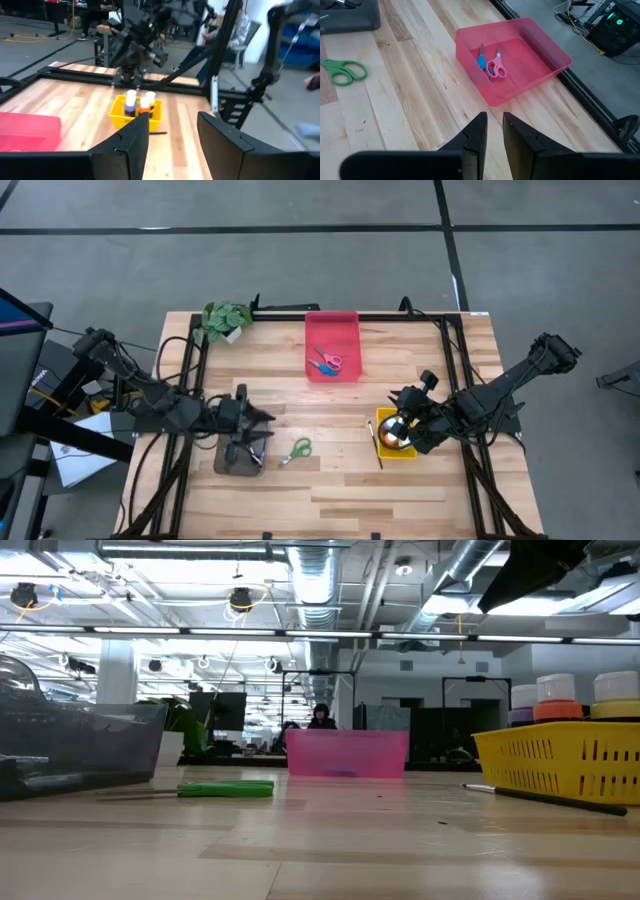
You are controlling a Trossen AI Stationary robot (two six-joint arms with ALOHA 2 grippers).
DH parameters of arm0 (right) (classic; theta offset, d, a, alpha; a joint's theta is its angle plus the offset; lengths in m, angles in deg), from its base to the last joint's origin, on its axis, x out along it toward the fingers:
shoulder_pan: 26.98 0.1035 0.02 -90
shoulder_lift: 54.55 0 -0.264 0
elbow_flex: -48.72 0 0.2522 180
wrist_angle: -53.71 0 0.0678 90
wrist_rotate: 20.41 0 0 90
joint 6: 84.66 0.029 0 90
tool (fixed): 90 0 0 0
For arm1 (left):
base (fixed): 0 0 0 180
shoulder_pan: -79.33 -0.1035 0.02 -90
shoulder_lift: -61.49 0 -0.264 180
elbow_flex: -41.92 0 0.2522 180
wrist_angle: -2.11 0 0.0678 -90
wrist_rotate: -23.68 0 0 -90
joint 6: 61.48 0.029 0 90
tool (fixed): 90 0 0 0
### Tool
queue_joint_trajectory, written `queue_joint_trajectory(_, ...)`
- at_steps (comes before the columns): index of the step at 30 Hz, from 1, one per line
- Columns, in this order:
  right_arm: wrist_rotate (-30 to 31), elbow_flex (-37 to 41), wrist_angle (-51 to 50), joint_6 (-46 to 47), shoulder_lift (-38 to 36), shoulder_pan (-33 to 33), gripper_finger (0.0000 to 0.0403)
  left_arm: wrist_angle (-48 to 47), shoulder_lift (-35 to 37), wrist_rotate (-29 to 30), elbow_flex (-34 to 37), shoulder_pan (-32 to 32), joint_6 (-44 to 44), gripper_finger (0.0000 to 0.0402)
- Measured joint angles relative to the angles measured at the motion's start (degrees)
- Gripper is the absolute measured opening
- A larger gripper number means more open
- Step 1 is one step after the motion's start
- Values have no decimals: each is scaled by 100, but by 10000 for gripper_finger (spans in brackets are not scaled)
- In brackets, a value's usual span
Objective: Pick & Place Paint Supplies
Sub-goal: Put the green scissors into the pink bin
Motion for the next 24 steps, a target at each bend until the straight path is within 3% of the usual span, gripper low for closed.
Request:
queue_joint_trajectory(7,-1,0,23,4,0,2,56,-411,-434,-805,-479,-914,202,183)
queue_joint_trajectory(15,1,0,31,20,0,0,56,-2090,-1608,-1193,-2071,-1558,760,189)
queue_joint_trajectory(24,1,0,35,17,0,0,56,-3712,-2944,-1290,-3658,-1744,1279,189)
